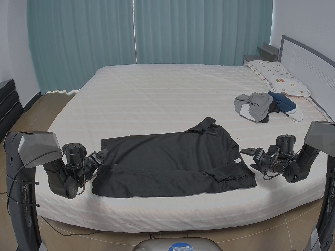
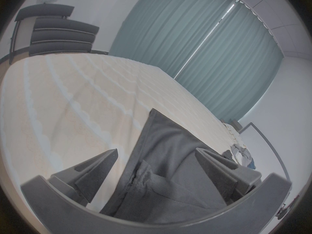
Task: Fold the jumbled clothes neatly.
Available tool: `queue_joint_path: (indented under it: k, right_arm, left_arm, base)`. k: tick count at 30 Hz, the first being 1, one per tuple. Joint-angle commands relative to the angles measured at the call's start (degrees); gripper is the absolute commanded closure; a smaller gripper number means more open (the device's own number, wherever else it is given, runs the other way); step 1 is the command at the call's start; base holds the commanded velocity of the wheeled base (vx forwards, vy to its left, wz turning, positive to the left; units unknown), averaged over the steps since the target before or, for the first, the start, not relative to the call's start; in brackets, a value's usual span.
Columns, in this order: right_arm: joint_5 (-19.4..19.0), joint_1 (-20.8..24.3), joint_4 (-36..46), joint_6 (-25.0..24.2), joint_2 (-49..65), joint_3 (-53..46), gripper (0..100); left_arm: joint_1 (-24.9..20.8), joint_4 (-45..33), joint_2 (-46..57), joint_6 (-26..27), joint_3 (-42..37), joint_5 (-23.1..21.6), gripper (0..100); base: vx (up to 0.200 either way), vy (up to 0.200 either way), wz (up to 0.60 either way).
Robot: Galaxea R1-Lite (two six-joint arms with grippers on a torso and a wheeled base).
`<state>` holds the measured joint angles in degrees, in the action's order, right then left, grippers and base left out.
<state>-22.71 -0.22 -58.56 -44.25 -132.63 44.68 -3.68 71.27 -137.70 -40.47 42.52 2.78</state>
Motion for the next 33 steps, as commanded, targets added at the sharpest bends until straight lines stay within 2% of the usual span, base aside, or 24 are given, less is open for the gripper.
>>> queue_joint_path:
  k: [1, 6, 10, 14, 18, 25, 33]
  right_arm:
    - [-0.4, 0.0, 0.0, -0.2, -0.6, 0.0, 0]
    - [-0.9, 0.2, 0.2, -0.3, -1.1, 0.8, 0]
    - [-2.0, 0.5, 0.2, -0.3, -1.3, 0.8, 0]
    - [-2.1, 0.7, 0.2, -0.3, -1.3, 0.8, 0]
    - [-2.2, 0.7, 0.2, -0.2, -1.4, 0.9, 0]
    - [-2.2, 0.6, 0.0, -0.2, -1.6, 0.9, 0]
    - [-2.2, 0.7, 0.0, -0.2, -1.7, 0.8, 0]
  left_arm:
    - [0.4, 0.3, 2.0, -0.2, -2.4, -3.6, 0]
    - [2.1, -1.2, 2.4, -0.3, -2.4, -11.3, 0]
    - [3.7, -7.4, 4.0, -0.2, -0.8, -14.6, 0]
    - [6.5, -16.7, 6.0, 0.4, 2.6, -19.7, 0]
    - [7.6, -20.2, 5.8, 2.4, 5.1, -24.6, 0]
    - [7.2, -24.2, 4.5, 2.8, 8.2, -24.8, 0]
    - [5.4, -23.8, 4.1, 3.7, 7.1, -24.8, 0]
  base:
    - [0.2, 0.0, 0.0]
    - [0.0, 0.0, 0.0]
    - [0.0, 0.0, 0.0]
    - [0.0, 0.0, 0.0]
    - [0.0, 0.0, 0.0]
    - [0.0, 0.0, 0.0]
    - [0.0, 0.0, 0.0]
